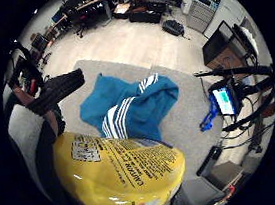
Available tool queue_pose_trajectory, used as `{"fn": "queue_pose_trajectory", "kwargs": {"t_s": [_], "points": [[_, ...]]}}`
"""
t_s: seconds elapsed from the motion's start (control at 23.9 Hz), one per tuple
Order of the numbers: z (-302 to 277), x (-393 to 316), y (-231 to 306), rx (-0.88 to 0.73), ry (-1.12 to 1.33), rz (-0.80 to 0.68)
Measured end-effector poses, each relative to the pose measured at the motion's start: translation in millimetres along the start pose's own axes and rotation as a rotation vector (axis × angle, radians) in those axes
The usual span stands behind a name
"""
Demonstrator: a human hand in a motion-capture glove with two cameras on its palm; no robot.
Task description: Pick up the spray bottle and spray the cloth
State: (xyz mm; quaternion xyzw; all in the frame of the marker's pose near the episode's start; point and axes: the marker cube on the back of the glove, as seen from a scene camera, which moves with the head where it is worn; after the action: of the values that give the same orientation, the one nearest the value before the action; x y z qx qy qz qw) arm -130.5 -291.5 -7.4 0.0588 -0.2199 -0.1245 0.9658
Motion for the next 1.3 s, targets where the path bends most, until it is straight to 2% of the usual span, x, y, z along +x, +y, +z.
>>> {"fn": "queue_pose_trajectory", "kwargs": {"t_s": [0.54, 0.96, 1.3], "points": [[-24.7, -1.7, 4.9, 0.238, -0.437, 0.029], [-17.6, -9.2, 5.0, 0.291, -0.587, 0.002], [18.0, -32.8, -17.7, 0.323, -0.717, -0.062]]}}
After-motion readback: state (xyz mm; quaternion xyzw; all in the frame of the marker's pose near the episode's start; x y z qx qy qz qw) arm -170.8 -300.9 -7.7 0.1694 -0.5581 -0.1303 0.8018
